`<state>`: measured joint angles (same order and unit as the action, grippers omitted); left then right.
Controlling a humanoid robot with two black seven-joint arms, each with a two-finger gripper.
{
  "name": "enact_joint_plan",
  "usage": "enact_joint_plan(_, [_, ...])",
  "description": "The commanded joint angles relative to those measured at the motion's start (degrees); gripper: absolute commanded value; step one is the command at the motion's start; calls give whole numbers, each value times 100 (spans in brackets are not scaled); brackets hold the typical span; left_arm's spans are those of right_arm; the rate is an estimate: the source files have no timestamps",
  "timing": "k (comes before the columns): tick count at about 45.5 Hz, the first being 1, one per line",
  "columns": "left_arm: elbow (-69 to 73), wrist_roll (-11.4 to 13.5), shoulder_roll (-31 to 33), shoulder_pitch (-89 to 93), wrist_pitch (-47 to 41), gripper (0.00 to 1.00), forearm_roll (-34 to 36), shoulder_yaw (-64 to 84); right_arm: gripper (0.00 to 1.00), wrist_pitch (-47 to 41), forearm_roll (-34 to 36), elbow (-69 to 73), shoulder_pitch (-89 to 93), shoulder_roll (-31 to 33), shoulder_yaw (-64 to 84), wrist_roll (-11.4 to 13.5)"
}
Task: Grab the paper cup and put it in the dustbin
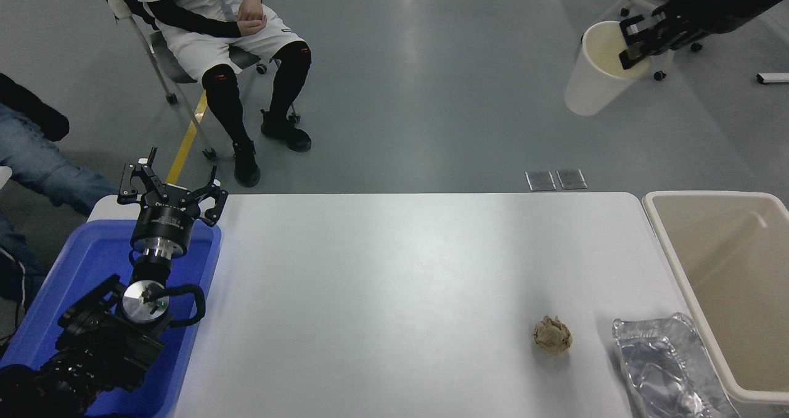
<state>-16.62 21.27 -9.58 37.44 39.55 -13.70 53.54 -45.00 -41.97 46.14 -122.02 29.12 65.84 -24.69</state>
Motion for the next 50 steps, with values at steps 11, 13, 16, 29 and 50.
enact_joint_plan(11, [0,0,0,0,-26,99,-1,-1,0,0,-198,-1660,1654,937,-89,-19])
enact_joint_plan(13, [1,0,0,0,-26,99,-1,-1,0,0,-189,-1827,1891,973,-89,-19])
enact_joint_plan(16, [0,0,0,0,-26,99,-1,-1,0,0,-171,-2047,2234,1008,-89,-19])
enact_joint_plan(29, [0,0,0,0,-18,99,-1,-1,0,0,-83,-2425,3184,1395,-308,-27])
enact_joint_plan(50, [0,0,0,0,-18,99,-1,-1,0,693,558,-2979,5056,1693,-1345,-19])
